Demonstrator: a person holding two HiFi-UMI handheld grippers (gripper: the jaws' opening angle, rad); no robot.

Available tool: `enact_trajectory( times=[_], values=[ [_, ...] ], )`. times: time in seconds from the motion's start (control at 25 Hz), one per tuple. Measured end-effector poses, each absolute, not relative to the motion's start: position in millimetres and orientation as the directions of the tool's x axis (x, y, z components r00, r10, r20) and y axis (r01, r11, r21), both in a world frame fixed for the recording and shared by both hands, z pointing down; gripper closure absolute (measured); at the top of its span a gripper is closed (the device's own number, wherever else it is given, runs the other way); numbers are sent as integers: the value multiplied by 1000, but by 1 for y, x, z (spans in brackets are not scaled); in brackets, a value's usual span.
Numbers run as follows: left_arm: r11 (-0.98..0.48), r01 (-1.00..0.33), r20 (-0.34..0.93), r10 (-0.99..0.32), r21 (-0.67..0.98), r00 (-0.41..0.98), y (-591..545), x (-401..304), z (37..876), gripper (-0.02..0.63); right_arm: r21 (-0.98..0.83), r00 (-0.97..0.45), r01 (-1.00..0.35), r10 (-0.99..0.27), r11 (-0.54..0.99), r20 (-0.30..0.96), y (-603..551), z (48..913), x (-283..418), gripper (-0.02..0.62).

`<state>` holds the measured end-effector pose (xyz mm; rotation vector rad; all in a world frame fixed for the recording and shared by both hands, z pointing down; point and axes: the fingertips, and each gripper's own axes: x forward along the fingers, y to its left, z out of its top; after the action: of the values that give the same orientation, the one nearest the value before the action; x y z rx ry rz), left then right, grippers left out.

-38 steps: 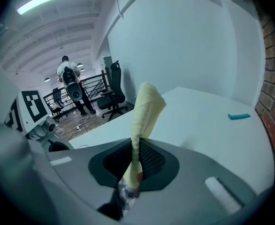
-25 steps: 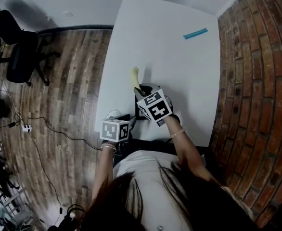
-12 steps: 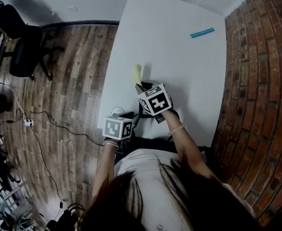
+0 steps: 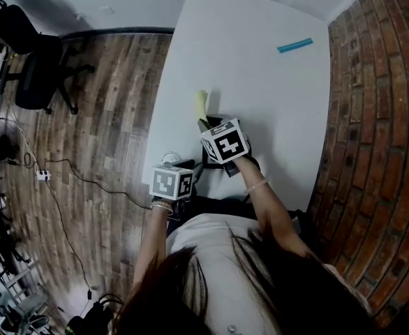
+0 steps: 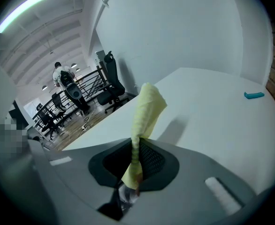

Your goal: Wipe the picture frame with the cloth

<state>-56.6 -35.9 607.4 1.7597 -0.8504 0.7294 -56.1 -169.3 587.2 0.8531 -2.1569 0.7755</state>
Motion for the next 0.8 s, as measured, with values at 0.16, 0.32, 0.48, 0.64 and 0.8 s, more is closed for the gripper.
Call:
enact_trajectory(
  times=[0.16, 0.32, 0.48, 0.64, 0.8],
  values=[
    [-239, -819, 797, -207, 521, 567, -35, -57, 607, 495, -271, -545, -753, -338, 599, 767, -168, 587, -53, 557],
    [-236, -820, 797, -210, 521, 567, -36, -58, 606, 495, -278, -539, -763, -336, 583, 772, -168, 587, -49, 556],
    [-234, -821, 797, -211, 521, 566, -36, -59, 607, 494, -279, -530, -771, -335, 572, 779, -167, 588, -44, 556],
    [-233, -822, 798, -210, 520, 565, -36, -59, 607, 494, -275, -520, -778, -334, 564, 786, -167, 589, -39, 557],
    [-234, -822, 799, -208, 519, 564, -35, -58, 608, 494, -271, -512, -783, -333, 561, 792, -166, 591, -35, 557]
  ],
)
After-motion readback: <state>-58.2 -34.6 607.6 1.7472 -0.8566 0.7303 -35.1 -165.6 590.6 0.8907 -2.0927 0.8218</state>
